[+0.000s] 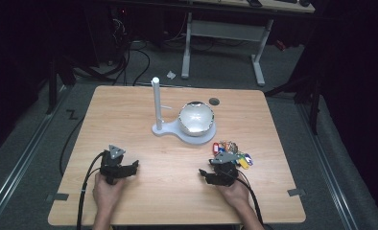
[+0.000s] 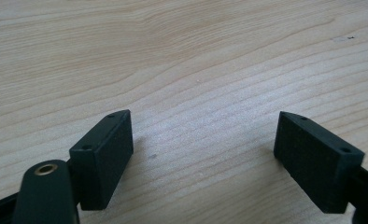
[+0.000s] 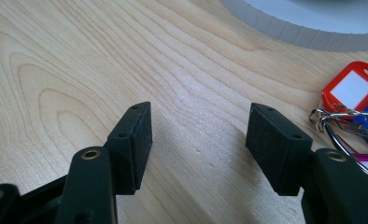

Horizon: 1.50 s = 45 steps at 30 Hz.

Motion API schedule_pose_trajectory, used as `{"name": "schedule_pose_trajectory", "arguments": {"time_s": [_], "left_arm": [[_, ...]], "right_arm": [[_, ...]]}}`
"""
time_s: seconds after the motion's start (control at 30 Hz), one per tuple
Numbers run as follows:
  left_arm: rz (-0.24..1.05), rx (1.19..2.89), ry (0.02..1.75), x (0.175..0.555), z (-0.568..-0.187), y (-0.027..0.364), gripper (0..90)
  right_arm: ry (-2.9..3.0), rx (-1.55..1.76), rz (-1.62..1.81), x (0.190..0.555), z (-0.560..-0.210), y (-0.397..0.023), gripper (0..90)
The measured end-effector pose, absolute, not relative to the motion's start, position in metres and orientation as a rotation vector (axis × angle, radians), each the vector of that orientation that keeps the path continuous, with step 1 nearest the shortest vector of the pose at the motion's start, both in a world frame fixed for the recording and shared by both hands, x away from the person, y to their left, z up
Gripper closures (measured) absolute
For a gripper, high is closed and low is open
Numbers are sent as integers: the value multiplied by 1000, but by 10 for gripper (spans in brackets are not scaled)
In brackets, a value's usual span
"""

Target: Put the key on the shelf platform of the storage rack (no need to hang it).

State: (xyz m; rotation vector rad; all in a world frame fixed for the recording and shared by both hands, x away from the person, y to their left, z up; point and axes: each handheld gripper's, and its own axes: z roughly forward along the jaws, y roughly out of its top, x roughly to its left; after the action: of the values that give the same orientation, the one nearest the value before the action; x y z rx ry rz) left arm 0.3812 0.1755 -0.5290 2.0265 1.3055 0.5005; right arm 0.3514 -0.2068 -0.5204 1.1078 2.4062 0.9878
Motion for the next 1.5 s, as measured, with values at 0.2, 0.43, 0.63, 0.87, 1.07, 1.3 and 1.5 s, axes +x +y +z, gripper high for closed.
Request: {"name": "schedule_pose_trajectory", "arguments": {"time_s": [0.2,0.43,0.63,0.87,1.07,1.3,1.5], "left_arm": [[501,2026,1306,381,-529,175,202],[500,2026,1306,381,-529,175,202],[499,2025,1306,381,-529,176,204],[498,2024,1307,381,-529,176,205],[497,2024,1307,381,-529,176,207],[497,2024,1307,381,-529,176,207],[497,2023,1307,381,-529,176,208]], "right_arm": [[2402,1113,987,351,-520,-207,410],[2402,1116,985,351,-520,-207,410],[2401,1116,987,351,-520,-208,413],[2396,1124,987,350,-520,-208,426],[2389,1129,989,350,-520,-209,457],[2373,1146,980,350,-520,-209,471],[2352,1194,1001,349,-520,-212,513]]}}
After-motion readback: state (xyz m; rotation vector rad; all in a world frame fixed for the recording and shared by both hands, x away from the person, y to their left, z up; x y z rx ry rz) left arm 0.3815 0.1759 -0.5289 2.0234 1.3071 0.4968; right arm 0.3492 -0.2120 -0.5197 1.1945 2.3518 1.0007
